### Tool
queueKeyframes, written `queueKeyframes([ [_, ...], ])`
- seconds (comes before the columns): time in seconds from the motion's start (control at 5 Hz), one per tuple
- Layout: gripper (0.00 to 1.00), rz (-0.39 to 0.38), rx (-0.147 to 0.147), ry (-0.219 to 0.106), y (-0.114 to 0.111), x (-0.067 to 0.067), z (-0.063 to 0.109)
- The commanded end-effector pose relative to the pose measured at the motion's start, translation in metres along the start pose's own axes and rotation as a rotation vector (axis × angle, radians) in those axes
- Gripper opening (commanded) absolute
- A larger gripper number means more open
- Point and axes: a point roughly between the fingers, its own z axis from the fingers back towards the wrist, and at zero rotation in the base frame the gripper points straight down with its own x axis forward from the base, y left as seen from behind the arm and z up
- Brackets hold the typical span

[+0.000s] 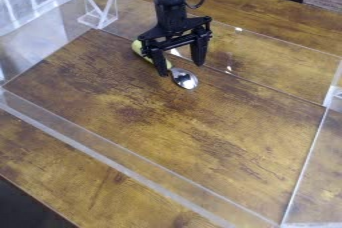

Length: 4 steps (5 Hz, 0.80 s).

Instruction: Move the green spoon to the right

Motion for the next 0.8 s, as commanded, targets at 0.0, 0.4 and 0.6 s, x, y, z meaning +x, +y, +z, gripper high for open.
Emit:
queueKeyframes([
  [0.0,1.0,0.024,-0.048,-0.06,-0.0059,0.0171,0.0238],
  [0.4,1.0,0.047,-0.05,-0.067,-0.0098,0.0228,0.0276],
  [0.6,1.0,0.063,-0.051,-0.067,-0.0108,0.0244,0.0295],
])
